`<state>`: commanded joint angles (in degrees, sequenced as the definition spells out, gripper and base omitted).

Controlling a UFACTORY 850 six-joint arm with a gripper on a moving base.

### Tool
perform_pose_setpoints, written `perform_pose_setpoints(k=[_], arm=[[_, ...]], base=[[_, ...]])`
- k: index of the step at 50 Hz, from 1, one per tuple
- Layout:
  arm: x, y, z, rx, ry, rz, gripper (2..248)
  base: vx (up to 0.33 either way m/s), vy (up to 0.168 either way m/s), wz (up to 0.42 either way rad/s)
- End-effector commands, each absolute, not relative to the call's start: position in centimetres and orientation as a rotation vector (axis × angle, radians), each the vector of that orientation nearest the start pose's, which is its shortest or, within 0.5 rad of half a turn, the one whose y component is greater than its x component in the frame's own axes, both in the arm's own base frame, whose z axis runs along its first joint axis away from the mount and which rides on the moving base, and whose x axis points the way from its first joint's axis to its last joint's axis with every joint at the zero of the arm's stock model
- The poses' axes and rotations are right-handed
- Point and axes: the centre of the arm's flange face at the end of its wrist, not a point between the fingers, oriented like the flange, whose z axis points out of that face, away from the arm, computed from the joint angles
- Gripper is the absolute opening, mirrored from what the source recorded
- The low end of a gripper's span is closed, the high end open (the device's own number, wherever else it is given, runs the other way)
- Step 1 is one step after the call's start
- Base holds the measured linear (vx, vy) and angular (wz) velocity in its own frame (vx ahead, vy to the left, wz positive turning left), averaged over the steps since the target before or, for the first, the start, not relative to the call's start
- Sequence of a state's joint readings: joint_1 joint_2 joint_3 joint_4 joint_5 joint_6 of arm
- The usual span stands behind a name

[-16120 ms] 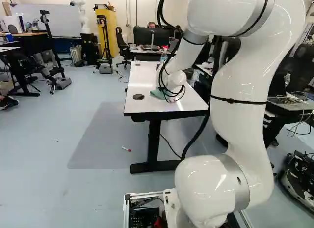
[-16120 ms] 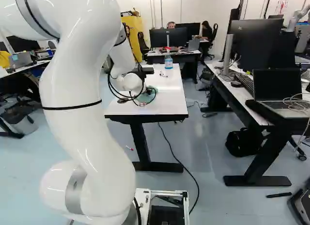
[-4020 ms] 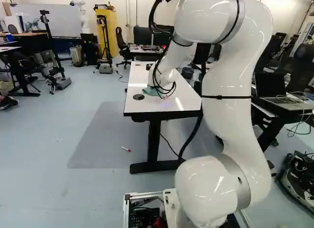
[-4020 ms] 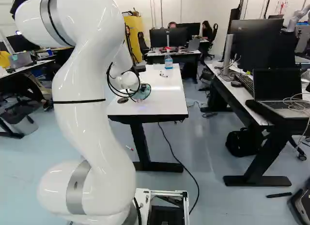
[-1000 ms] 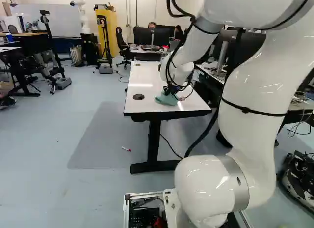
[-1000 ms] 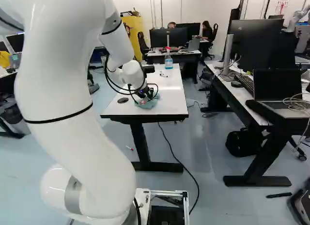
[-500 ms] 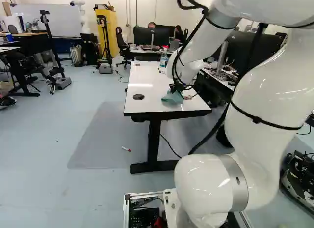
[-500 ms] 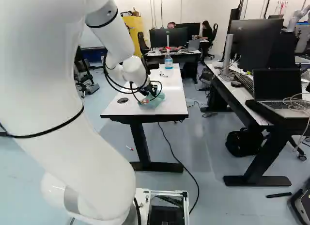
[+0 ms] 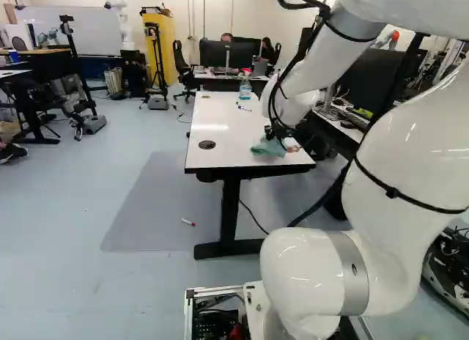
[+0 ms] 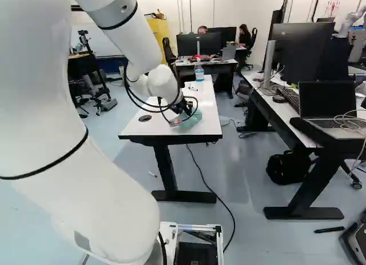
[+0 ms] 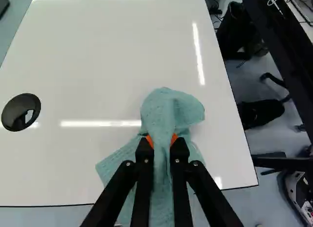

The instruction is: Clean the table with the green towel

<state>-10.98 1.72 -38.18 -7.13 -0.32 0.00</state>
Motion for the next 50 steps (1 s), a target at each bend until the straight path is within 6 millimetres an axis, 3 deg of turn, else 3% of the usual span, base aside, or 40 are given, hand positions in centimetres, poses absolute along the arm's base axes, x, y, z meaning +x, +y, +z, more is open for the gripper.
perform_pose_setpoints(k=[24,50], arm=[[41.1,-12.1,45.4,-3.084,0.249,-1.090,44],[41.6,-16.4,45.4,-3.101,0.392,-1.090,44]], base=[[0.000,0.000,0.000],[0.000,0.000,0.000]])
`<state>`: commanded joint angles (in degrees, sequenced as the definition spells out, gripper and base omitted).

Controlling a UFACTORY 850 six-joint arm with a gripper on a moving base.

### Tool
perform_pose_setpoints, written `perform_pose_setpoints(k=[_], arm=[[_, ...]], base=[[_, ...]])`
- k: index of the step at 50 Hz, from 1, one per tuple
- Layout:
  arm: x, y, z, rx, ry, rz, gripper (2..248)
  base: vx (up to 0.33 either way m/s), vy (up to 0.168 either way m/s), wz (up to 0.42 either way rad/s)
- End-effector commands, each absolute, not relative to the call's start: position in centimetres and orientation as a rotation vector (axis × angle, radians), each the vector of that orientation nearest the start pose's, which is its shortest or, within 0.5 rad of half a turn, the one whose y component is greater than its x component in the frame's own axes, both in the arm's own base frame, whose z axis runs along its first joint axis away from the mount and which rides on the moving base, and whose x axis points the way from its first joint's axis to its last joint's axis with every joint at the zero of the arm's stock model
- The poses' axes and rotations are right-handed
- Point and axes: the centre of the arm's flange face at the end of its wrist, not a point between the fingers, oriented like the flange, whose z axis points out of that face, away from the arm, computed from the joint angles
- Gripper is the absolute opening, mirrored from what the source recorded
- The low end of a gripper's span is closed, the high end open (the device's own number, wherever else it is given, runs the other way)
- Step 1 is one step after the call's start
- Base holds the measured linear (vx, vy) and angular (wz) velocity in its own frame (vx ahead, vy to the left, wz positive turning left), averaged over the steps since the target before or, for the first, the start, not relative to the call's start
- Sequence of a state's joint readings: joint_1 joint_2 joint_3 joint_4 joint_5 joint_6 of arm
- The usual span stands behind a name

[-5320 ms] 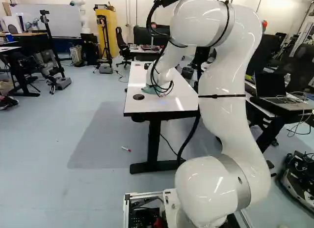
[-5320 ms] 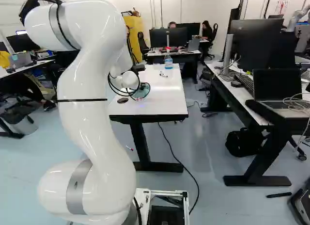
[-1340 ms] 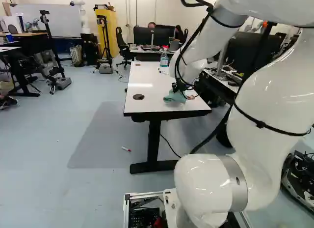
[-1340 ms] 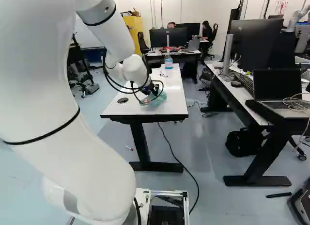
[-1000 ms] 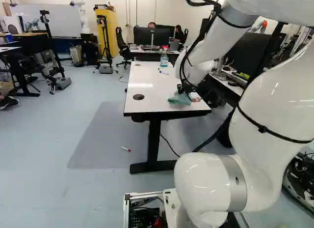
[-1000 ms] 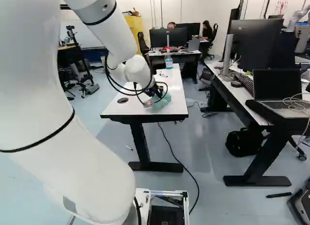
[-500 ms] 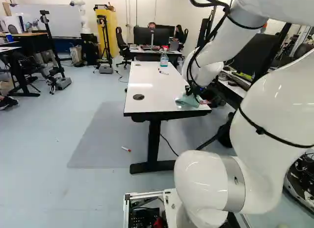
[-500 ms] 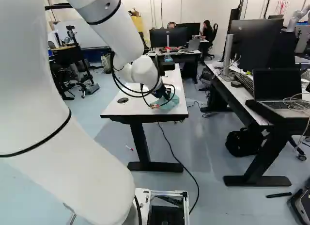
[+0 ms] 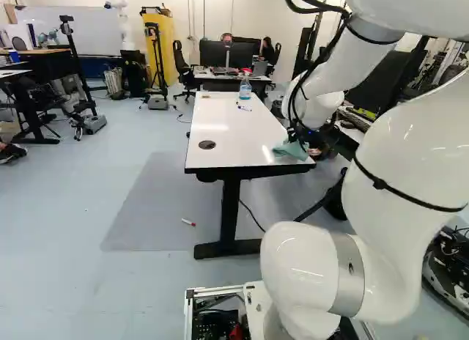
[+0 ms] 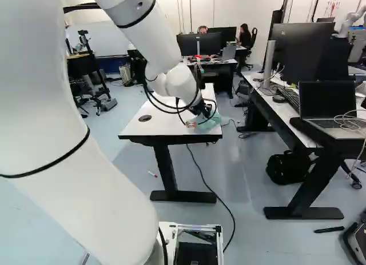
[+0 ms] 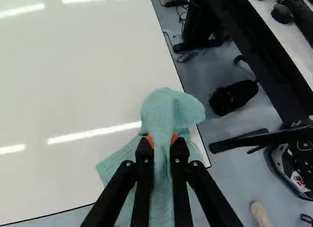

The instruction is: Clean the table with the green towel

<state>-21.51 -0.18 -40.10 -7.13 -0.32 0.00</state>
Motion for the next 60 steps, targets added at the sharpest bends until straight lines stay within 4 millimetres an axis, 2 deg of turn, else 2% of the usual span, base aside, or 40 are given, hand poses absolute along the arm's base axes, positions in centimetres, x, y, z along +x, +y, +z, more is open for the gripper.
perform_pose_setpoints(k=[12,60], arm=[[43.3,-17.5,45.4,-3.102,0.406,-1.093,44],[43.3,-17.5,45.4,-3.102,0.406,-1.093,44]], base=[[0.000,0.000,0.000],[0.000,0.000,0.000]])
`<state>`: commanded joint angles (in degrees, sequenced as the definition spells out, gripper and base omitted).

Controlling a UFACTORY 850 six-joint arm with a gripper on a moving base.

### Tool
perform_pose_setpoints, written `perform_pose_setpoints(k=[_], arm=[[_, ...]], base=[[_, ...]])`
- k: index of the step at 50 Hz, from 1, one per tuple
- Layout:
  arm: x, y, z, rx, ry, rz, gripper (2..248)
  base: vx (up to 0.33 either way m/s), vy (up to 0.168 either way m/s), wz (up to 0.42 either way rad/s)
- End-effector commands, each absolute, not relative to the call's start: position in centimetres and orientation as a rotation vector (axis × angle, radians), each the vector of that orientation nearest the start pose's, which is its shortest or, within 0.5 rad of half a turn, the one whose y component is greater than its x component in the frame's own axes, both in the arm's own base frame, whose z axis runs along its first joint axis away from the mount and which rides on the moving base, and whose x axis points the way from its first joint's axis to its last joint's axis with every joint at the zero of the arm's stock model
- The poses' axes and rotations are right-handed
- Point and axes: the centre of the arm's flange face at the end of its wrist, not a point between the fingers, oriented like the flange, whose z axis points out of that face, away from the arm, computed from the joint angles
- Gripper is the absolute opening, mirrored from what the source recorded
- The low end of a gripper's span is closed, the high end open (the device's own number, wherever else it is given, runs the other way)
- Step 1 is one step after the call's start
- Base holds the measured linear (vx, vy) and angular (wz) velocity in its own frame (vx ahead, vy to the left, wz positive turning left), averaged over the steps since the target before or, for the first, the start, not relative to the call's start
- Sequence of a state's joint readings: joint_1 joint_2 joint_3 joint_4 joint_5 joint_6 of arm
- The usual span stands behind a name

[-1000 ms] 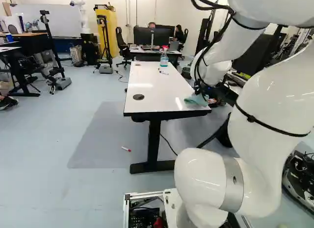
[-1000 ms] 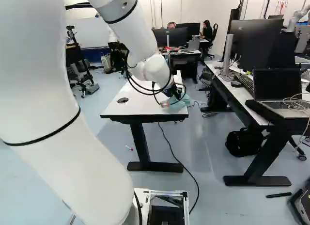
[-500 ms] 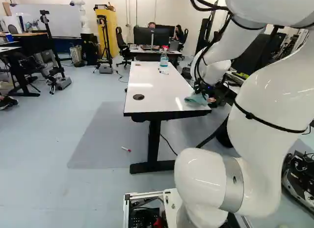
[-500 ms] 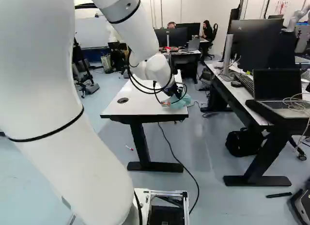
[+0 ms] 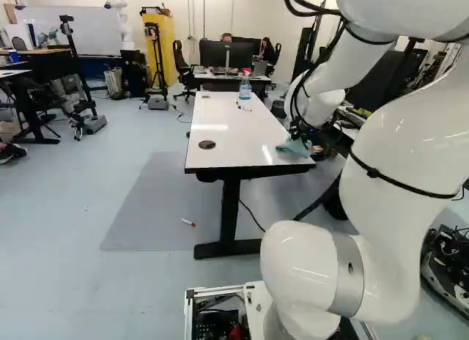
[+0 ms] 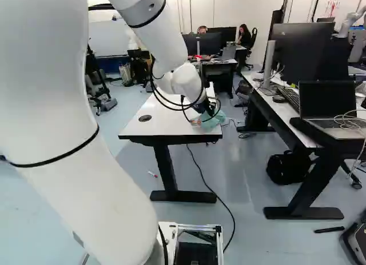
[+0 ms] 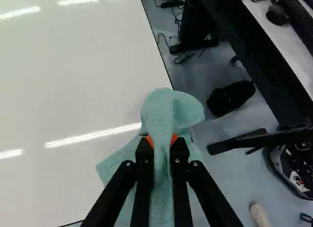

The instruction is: Clean the table with the green towel

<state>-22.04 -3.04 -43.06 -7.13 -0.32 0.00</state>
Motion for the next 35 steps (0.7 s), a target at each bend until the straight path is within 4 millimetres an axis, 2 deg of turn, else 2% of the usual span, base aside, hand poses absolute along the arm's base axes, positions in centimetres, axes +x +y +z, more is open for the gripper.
perform_pose_setpoints(k=[12,23,35], arm=[[43.9,-16.9,45.4,-3.099,0.377,-1.094,44],[45.0,-15.3,45.5,-3.091,0.316,-1.097,44],[45.6,-13.3,46.7,-3.073,0.246,-1.136,44]], base=[[0.000,0.000,0.000],[0.000,0.000,0.000],[0.000,0.000,0.000]])
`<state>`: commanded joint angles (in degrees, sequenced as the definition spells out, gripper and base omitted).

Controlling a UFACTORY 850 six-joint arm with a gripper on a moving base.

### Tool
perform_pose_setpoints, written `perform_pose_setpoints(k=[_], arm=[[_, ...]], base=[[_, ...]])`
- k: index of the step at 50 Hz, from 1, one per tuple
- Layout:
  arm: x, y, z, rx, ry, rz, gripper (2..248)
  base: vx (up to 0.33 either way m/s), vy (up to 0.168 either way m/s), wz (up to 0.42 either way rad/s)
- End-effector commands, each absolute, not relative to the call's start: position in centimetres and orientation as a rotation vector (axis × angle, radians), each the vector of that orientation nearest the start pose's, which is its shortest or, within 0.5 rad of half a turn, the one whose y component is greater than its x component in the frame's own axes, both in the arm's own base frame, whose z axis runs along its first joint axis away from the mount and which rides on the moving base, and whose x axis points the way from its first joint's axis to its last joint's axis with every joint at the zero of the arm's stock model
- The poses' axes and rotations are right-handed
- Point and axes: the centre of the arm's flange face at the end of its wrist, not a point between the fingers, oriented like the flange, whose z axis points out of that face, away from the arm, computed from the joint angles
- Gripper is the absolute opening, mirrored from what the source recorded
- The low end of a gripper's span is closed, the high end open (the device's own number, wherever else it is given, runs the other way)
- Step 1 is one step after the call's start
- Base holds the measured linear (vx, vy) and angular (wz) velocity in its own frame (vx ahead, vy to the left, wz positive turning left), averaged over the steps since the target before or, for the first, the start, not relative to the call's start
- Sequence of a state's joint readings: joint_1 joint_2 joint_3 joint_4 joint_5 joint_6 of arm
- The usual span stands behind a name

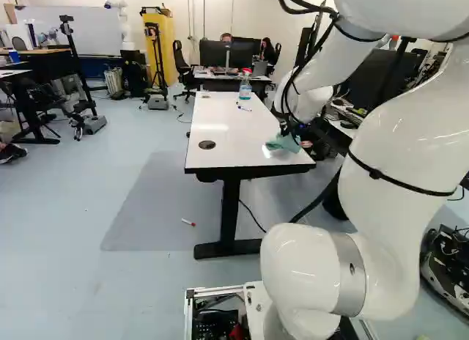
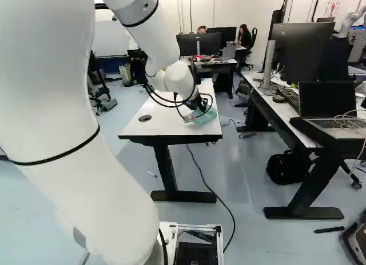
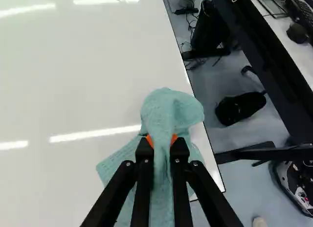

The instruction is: Clean the table with the green towel

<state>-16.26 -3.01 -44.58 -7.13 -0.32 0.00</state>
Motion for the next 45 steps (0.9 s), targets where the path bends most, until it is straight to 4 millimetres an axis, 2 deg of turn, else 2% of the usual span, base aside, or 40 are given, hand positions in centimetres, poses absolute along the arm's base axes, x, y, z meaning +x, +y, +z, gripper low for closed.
perform_pose_setpoints(k=[25,45], arm=[[44.7,-9.0,49.5,-3.031,0.113,-1.206,44],[44.2,-5.7,49.1,-3.030,0.035,-1.122,44]], base=[[0.000,0.000,0.000],[0.000,0.000,0.000]])
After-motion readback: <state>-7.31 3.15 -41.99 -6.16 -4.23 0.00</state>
